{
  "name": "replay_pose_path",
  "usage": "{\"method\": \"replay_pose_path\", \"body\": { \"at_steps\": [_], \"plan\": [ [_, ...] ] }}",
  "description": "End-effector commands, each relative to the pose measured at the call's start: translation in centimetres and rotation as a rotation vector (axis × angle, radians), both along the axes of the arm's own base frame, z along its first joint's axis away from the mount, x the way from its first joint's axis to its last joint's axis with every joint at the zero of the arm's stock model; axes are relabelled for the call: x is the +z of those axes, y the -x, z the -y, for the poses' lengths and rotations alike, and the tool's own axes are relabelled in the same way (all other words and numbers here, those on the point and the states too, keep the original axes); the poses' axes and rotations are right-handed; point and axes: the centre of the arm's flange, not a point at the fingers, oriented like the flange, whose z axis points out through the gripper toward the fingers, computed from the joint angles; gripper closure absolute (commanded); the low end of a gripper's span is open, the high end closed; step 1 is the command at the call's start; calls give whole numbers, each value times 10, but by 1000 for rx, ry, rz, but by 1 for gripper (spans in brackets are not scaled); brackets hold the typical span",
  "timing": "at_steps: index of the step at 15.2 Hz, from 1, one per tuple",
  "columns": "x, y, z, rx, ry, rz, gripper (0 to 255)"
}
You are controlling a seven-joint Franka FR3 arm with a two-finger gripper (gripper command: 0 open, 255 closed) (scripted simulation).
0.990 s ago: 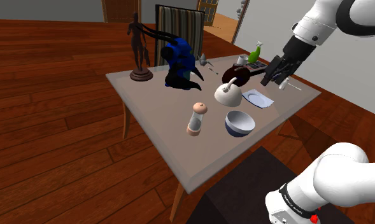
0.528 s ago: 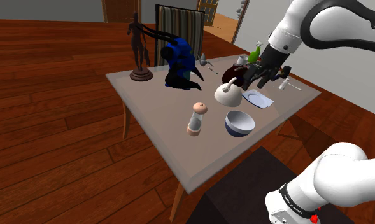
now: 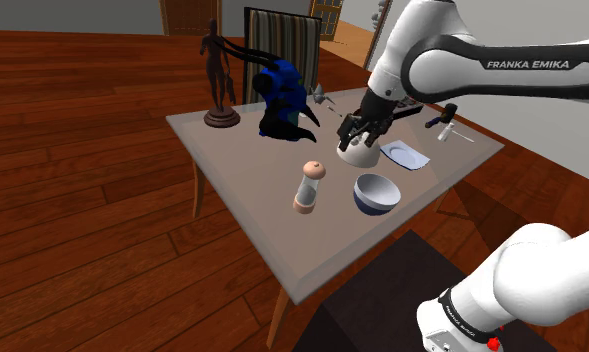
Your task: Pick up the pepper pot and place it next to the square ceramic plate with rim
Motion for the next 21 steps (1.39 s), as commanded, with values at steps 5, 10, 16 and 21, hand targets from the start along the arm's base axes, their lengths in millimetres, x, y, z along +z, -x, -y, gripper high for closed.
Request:
{"method": "replay_pose_path", "body": {
  "at_steps": [5, 10, 16, 21],
  "plan": [
    [-50, -58, -34, -7, 30, -6, 0],
    [-85, -91, -53, -11, 48, -10, 0],
    [-117, -94, -52, -11, 48, -10, 0],
    [-120, -94, -52, -11, 48, -10, 0]
  ]
}}
